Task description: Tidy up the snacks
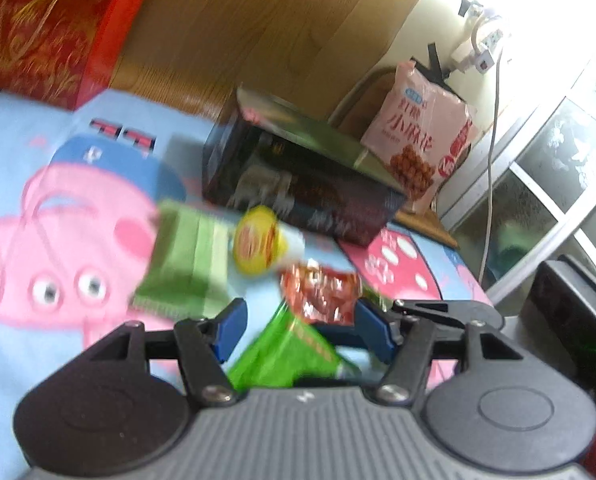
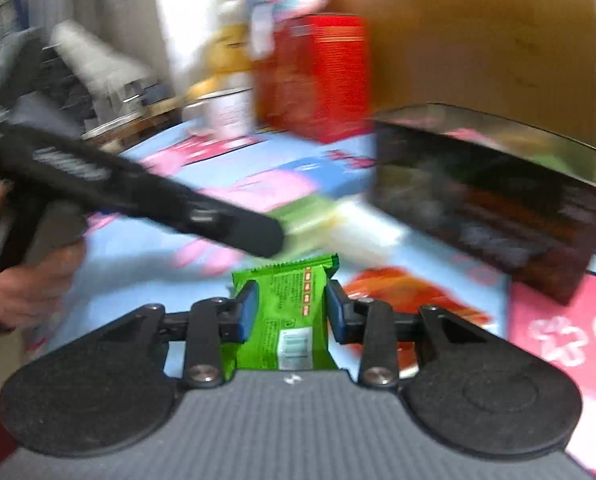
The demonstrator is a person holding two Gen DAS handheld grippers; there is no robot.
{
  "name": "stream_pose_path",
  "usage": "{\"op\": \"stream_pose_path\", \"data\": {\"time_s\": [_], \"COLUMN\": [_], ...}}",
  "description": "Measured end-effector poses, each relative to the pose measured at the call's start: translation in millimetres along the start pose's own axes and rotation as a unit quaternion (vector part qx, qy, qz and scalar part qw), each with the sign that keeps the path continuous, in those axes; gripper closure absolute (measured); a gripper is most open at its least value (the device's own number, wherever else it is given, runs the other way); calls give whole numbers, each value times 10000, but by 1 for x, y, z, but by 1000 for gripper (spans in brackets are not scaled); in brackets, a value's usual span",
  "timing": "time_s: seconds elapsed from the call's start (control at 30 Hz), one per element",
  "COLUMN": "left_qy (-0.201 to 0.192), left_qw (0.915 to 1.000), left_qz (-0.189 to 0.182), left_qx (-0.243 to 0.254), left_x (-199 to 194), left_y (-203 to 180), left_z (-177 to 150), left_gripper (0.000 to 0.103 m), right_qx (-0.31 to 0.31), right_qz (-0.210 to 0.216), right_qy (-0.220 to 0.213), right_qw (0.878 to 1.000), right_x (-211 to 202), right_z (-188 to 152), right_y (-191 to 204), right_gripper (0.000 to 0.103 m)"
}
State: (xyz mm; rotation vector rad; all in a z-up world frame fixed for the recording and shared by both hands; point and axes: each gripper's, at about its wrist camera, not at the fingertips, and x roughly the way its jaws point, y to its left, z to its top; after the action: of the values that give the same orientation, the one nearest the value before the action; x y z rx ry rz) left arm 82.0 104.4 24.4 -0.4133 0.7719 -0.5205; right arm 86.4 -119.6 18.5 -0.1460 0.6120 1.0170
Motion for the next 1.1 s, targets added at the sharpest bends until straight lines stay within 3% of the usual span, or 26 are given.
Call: {"op": "stream_pose_path", "data": {"time_s": [0.13, 0.27, 0.33, 0.53, 0.67, 0.77, 0.9, 1.1], "left_qy": [46, -76, -120, -64, 74, 167, 299, 561], "left_qw": [9999, 9997, 9997, 9998, 9998, 9997, 9992, 9973], "left_qz": [-54, -81, -61, -18, 54, -17, -228, -471], "left_qx": [-87, -197, -192, -183, -165, -183, -158, -15], "left_x": [-16, -35, -41, -41, -36, -39, -36, -21], "left_y": [5, 9, 10, 8, 4, 2, -9, -39], "left_z": [-23, -35, -38, -46, -57, -64, -78, -90], "left_gripper": [43, 43, 43, 45, 58, 77, 78, 78], "right_qx": [-478, -141, 8, 34, -47, -332, -152, 156], "right_qz": [437, 335, 279, 3, -236, -603, -885, -1089], "right_qy": [-28, -239, -344, -291, -282, -118, 29, -75], "right_qw": [9979, 9991, 9990, 9996, 9993, 9976, 9960, 9939], "right_x": [-7, -21, -27, -21, -17, -17, -30, -61], "right_z": [-9, -16, -21, -38, -37, -38, -50, -76], "right_y": [35, 43, 43, 58, 65, 69, 57, 56], "right_gripper": [61, 56, 40, 23, 23, 23, 30, 29]}}
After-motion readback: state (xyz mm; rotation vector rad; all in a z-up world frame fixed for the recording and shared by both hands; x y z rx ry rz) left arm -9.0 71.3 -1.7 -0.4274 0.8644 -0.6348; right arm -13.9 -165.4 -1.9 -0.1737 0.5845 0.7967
